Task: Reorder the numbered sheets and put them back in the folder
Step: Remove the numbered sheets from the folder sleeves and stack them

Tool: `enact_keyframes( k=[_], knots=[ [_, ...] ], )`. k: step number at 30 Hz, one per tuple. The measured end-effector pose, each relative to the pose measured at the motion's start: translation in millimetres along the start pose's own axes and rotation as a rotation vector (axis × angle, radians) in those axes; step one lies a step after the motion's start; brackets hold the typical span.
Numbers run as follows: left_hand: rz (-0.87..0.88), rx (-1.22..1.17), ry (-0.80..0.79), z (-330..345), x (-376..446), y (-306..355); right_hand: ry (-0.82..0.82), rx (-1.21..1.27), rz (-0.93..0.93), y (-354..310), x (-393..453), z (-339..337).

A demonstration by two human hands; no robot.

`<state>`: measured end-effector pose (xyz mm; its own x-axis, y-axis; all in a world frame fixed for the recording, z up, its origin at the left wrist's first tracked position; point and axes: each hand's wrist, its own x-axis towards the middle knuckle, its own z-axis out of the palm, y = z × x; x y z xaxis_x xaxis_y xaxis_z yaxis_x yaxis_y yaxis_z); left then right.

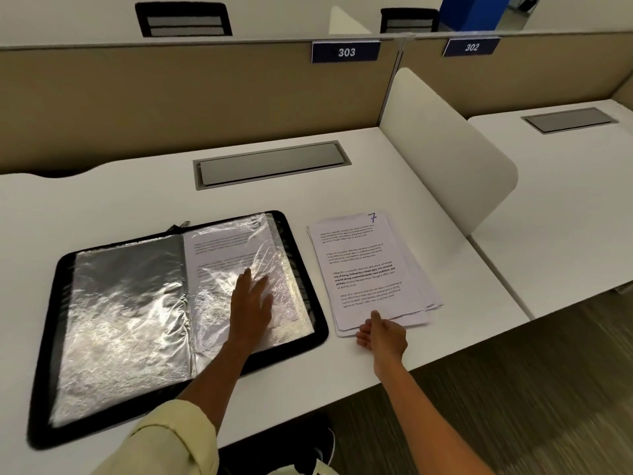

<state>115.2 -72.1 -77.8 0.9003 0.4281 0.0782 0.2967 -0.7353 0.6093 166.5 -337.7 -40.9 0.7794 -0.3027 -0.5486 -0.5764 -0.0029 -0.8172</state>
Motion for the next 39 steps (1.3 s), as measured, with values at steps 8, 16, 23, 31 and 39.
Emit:
enact_keyframes(
  k=[8, 16, 23, 31, 39],
  knots=[
    [-0.247, -0.254, 0.479, -39, 6, 6, -0.213, -0.046, -0.082, 2, -22, 34],
    [-0.555, -0.702, 0.590, -89, 8, -14, -0.260, -0.185, -0.235, 5, -49, 70],
    [-0.588, -0.882, 0.612, -145, 0, -55, -0.203, -0.496, -0.464, 23, -70, 98],
    [-0.703, -1.042, 0.588, -193, -23, -108, -0.028, -0.638, -0.529, 45, -76, 113],
    [-0.765, -1.013, 0.585, -211, -51, -158, 0.041, -0.527, -0.512, 52, -87, 111]
  ],
)
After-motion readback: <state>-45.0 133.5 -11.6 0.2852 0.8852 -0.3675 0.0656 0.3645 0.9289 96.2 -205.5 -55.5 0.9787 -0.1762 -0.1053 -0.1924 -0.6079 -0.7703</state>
